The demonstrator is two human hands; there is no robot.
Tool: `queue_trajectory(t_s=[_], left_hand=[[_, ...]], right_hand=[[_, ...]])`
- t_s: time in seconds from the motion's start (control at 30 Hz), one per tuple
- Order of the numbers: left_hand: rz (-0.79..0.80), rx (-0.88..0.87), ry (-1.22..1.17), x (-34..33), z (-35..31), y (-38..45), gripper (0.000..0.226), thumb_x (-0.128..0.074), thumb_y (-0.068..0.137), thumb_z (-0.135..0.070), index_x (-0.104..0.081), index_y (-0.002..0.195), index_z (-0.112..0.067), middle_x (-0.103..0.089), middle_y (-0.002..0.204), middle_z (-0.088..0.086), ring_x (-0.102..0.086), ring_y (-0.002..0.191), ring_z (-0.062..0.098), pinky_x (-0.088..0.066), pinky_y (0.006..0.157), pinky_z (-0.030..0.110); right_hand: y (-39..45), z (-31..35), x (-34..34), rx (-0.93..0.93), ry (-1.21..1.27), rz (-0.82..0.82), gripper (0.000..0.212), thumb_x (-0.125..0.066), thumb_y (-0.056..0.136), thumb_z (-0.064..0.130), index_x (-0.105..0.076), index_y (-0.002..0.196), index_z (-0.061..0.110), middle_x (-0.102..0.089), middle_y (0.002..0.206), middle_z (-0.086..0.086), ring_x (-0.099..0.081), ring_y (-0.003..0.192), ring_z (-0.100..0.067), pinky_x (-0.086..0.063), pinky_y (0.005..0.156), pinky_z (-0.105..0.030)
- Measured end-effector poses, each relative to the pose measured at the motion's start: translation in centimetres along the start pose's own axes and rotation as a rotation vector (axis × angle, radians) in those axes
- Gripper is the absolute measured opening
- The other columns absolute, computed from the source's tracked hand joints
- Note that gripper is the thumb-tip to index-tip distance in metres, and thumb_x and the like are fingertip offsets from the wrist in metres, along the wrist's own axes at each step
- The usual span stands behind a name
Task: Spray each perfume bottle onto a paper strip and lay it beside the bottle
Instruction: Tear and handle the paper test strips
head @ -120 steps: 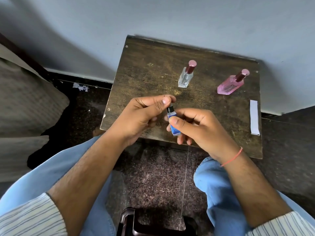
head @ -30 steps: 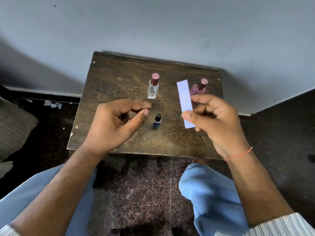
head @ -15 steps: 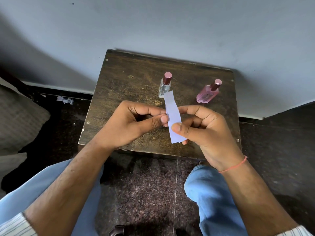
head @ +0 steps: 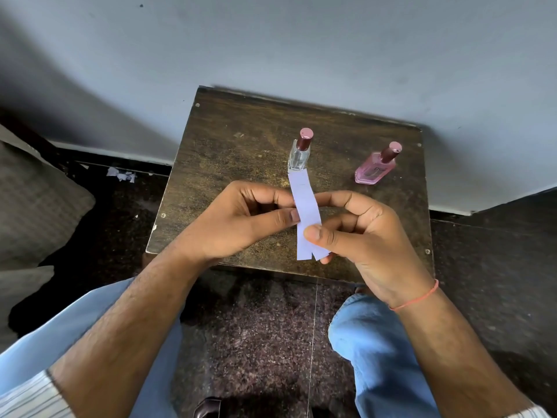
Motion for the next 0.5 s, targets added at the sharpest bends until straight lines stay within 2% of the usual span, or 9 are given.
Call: queue_trajectory(t_s=[0.07, 0.1, 0.2, 0.23, 0.27, 0.3, 0.37, 0.43, 0.5], left_hand=[[-0.038, -0.012, 0.016, 0.5, 0.0, -0.1, 0.027, -0.069, 0.096, -0.001, -0.076, 0.121, 0.003, -0.084, 0.116, 0.010, -0.080, 0.112, 0.020, -0.059, 0.098, 0.023], [-0.060, -0.010, 0.019, 0.7, 0.1, -0.1, 0.026, -0.072, 0.094, -0.005, -0.078, 0.118, 0.000, -0.082, 0.120, 0.013, -0.078, 0.116, 0.025, -0.059, 0.101, 0.028], [-0.095, -0.018, 0.041, 0.9, 0.1, -0.2, 0.022, -0.075, 0.092, -0.009, -0.081, 0.113, -0.007, -0.084, 0.113, 0.011, -0.079, 0.105, 0.024, -0.062, 0.095, 0.036], [-0.094, -0.020, 0.052, 0.9, 0.1, -0.2, 0.021, -0.077, 0.092, -0.010, -0.083, 0.112, -0.011, -0.085, 0.109, 0.012, -0.078, 0.098, 0.028, -0.063, 0.089, 0.043], [-0.093, -0.025, 0.068, 1.0, 0.0, -0.1, 0.020, -0.078, 0.092, -0.012, -0.084, 0.111, -0.016, -0.085, 0.101, 0.013, -0.074, 0.084, 0.031, -0.060, 0.075, 0.049], [-0.103, -0.031, 0.092, 1.1, 0.0, -0.1, 0.019, -0.079, 0.092, -0.014, -0.085, 0.108, -0.021, -0.084, 0.090, 0.013, -0.064, 0.067, 0.030, -0.052, 0.061, 0.047], [-0.136, -0.044, 0.131, 1.3, 0.1, 0.0, 0.018, -0.081, 0.091, -0.016, -0.085, 0.103, -0.029, -0.078, 0.076, 0.014, -0.042, 0.050, 0.027, -0.036, 0.048, 0.038], [-0.172, -0.051, 0.187, 1.6, 0.2, 0.0, 0.022, -0.084, 0.091, -0.011, -0.084, 0.103, -0.030, -0.078, 0.079, 0.004, -0.036, 0.048, 0.021, -0.031, 0.046, 0.028], [-0.215, -0.063, 0.275, 1.9, 0.2, 0.0, 0.025, -0.083, 0.091, -0.009, -0.084, 0.104, -0.030, -0.079, 0.085, -0.010, -0.034, 0.049, 0.024, -0.029, 0.048, 0.025]], right_hand=[[0.0, 0.0, -0.1, 0.003, -0.023, -0.006, 0.044, -0.086, 0.074, 0.010, -0.077, 0.117, 0.014, -0.080, 0.075, -0.013, -0.069, 0.060, -0.020, -0.057, 0.055, -0.031], [0.0, 0.0, -0.1, 0.004, -0.034, -0.011, 0.046, -0.086, 0.074, 0.011, -0.076, 0.119, 0.015, -0.080, 0.076, -0.014, -0.070, 0.061, -0.020, -0.057, 0.055, -0.031], [0.0, -0.1, -0.1, 0.002, -0.064, -0.005, 0.049, -0.087, 0.074, 0.012, -0.075, 0.121, 0.016, -0.082, 0.080, -0.015, -0.072, 0.064, -0.021, -0.056, 0.055, -0.031], [0.0, -0.1, -0.1, -0.001, -0.079, -0.001, 0.049, -0.087, 0.074, 0.012, -0.075, 0.122, 0.017, -0.082, 0.082, -0.016, -0.073, 0.065, -0.021, -0.057, 0.055, -0.031], [0.0, -0.1, 0.0, -0.002, -0.097, 0.001, 0.049, -0.087, 0.075, 0.013, -0.076, 0.122, 0.018, -0.083, 0.083, -0.017, -0.073, 0.066, -0.022, -0.057, 0.056, -0.031], [0.0, -0.1, 0.0, -0.003, -0.117, 0.002, 0.048, -0.087, 0.075, 0.014, -0.076, 0.122, 0.019, -0.083, 0.084, -0.017, -0.072, 0.066, -0.022, -0.057, 0.056, -0.031], [0.0, -0.1, 0.2, -0.002, -0.162, -0.003, 0.047, -0.088, 0.077, 0.013, -0.077, 0.122, 0.020, -0.083, 0.084, -0.016, -0.070, 0.065, -0.022, -0.057, 0.057, -0.031], [0.0, 0.0, 0.5, 0.000, -0.212, -0.012, 0.045, -0.089, 0.081, 0.010, -0.077, 0.122, 0.020, -0.083, 0.084, -0.016, -0.068, 0.064, -0.029, -0.058, 0.060, -0.033], [-0.1, 0.4, 0.6, -0.003, -0.228, -0.019, 0.041, -0.089, 0.081, 0.010, -0.079, 0.121, 0.019, -0.083, 0.084, -0.017, -0.068, 0.067, -0.041, -0.059, 0.061, -0.036]])
Point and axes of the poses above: each hand's wrist, its own y-axis towards the middle knuckle, its own x-axis out of the back of the hand, z = x × y, the point moved 3 cm from there along y, towards the middle knuckle
